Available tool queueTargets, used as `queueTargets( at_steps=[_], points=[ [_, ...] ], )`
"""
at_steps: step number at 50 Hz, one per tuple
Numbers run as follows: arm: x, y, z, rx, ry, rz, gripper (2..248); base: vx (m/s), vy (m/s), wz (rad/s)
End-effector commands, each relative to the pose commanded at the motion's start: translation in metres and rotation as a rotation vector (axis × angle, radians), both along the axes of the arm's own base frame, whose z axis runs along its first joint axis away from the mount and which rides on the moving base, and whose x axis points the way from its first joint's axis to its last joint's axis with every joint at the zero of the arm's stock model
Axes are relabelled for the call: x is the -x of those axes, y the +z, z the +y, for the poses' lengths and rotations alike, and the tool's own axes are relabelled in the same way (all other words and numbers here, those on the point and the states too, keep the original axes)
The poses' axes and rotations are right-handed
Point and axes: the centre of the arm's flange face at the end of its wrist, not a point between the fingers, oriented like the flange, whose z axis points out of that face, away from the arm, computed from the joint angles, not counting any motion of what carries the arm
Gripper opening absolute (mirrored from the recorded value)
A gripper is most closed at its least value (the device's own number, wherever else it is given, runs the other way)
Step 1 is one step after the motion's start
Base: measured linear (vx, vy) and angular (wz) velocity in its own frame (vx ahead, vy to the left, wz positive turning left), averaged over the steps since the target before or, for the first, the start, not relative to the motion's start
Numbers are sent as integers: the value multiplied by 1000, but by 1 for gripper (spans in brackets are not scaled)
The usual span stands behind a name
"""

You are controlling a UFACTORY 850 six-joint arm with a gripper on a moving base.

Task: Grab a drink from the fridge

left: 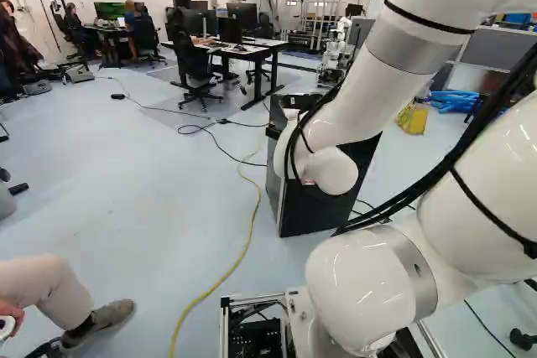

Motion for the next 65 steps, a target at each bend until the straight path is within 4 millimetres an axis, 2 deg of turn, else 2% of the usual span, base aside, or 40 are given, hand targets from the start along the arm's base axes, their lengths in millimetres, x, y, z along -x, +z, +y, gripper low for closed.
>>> queueTargets(
  at_steps=[40,65],
  points=[
    [-6,-27,18,-17,-68,31,247,0,0,0],
    [-17,-46,29,-12,-141,56,247,0,0,0]
  ],
)
